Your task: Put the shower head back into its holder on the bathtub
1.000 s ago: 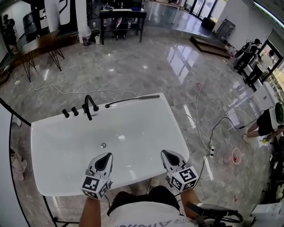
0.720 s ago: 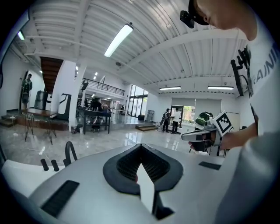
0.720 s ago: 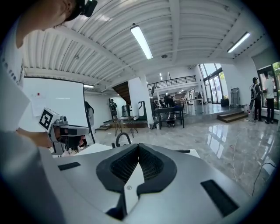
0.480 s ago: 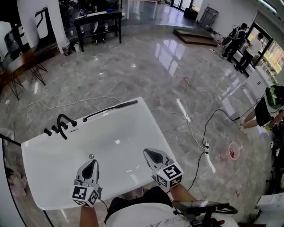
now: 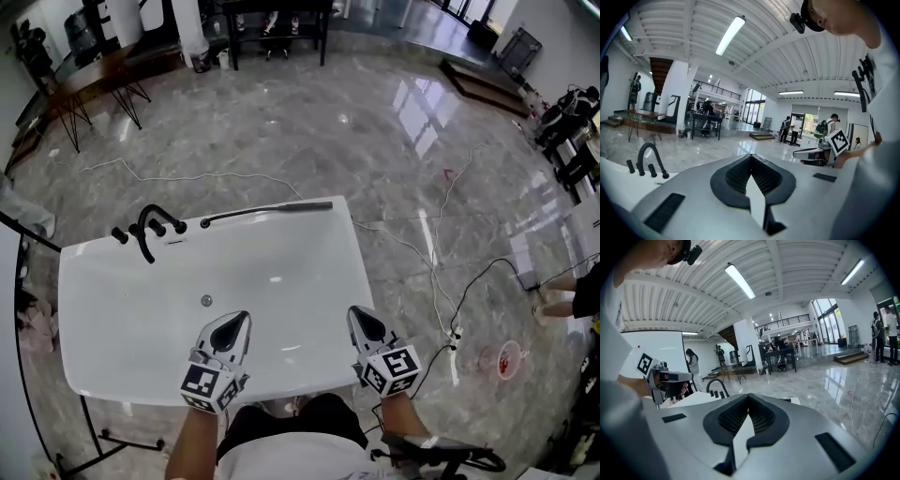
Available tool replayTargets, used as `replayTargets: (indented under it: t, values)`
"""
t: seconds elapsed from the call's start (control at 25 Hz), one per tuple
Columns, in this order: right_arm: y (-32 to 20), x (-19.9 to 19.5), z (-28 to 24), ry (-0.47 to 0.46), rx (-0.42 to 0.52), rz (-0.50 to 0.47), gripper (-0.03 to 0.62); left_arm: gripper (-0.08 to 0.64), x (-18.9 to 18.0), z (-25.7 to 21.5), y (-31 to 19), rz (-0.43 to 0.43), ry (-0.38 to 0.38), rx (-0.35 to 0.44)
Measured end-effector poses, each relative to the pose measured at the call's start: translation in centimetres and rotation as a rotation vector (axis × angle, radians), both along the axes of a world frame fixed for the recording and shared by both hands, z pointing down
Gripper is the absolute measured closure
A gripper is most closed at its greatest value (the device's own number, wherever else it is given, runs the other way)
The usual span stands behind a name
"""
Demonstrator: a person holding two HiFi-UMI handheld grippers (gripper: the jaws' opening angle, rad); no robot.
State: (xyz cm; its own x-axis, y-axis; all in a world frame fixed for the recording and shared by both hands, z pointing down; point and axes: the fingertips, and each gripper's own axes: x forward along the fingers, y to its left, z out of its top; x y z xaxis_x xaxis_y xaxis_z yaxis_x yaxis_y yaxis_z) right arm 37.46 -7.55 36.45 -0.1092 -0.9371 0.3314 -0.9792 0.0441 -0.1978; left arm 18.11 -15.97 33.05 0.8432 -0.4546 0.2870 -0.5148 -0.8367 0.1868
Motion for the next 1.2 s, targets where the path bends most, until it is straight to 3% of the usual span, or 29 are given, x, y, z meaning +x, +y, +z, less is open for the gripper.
replayTargets:
  t: [0.32, 0.52, 0.72, 0.84, 1.0, 1.2]
  values:
    - [-4.5, 2.5, 5.6, 0.004, -0.017, 0.039, 0.581, 0.545, 3.5, 7.1, -6.0, 0.029, -0.016, 0.002]
    - [-7.6, 3.9, 10.3, -0.015, -0.051, 0.040, 0.581, 0.545, 7.9, 12.9, -10.3, 0.101, -0.095, 0.042]
    - [-9.6, 3.4, 17.3, -0.049, -0.131, -0.030, 0.581, 0.543, 13.8, 19.3, -15.7, 0.276, -0.244, 0.119]
    - [-9.5, 2.9, 21.6, -0.062, -0.174, -0.057, 0.581, 0.541, 16.7, 23.8, -19.3, 0.322, -0.372, 0.158]
    - [-9.2, 1.9, 25.9, -0.107, -0.214, -0.083, 0.581, 0.446, 20.4, 27.9, -23.1, 0.392, -0.490, 0.193]
    - [-7.7, -0.3, 31.2, -0.140, -0.267, -0.166, 0.581, 0.411, 24.5, 32.0, -26.2, 0.470, -0.625, 0.282]
